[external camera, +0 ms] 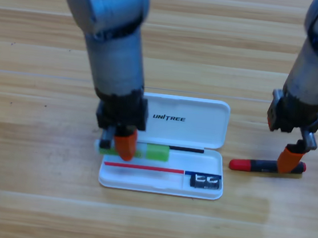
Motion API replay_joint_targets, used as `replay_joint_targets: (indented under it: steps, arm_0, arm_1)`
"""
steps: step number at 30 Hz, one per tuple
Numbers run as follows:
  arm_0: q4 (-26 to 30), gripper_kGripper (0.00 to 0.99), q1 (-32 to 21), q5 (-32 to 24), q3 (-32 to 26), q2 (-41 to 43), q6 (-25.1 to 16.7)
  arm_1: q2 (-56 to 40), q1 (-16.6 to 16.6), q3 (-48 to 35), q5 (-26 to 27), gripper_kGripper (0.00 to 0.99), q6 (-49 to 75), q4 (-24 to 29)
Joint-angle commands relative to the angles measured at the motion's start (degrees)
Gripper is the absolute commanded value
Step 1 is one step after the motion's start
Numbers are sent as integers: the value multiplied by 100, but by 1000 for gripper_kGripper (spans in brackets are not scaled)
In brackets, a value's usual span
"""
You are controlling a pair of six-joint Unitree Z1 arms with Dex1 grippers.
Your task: Clean up eraser and pencils
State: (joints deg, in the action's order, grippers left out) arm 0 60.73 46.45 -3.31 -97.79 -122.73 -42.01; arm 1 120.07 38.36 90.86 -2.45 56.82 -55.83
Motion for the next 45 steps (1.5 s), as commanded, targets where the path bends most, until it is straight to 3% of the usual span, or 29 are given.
replay_joint_targets:
  steps: [1, 11, 14, 22, 23, 28, 30, 44, 45]
  arm_0:
    - [-167, 0, 189, -73, -83, -480, 70]
    - [-211, 0, 215, -73, -135, -647, 123]
    - [-211, 0, 215, -73, -127, -656, 132]
    - [-202, 0, 242, -82, -118, -656, 176]
    - [-202, 0, 242, -82, -109, -656, 176]
    - [-211, 0, 250, -100, -83, -665, 202]
    - [-211, 0, 259, -100, -83, -665, 211]
    - [-193, 0, 259, -135, -48, -665, 334]
    - [-193, 64, 259, -135, -39, -665, 360]
  arm_1:
    - [544, -232, -121, 236, 879, 145, 125]
    - [842, -232, -77, 376, 821, 251, 213]
    - [930, -232, -59, 368, 758, 286, 222]
    - [1018, -232, -51, 359, 755, 312, 222]
    - [1027, -232, -51, 359, 693, 321, 222]
    - [1018, -232, -77, 385, 160, 400, 222]
    - [992, -232, -112, 394, 0, 418, 222]
    - [-98, -206, -305, 473, 0, 304, 20]
    - [-204, -179, -314, 473, 0, 260, -24]
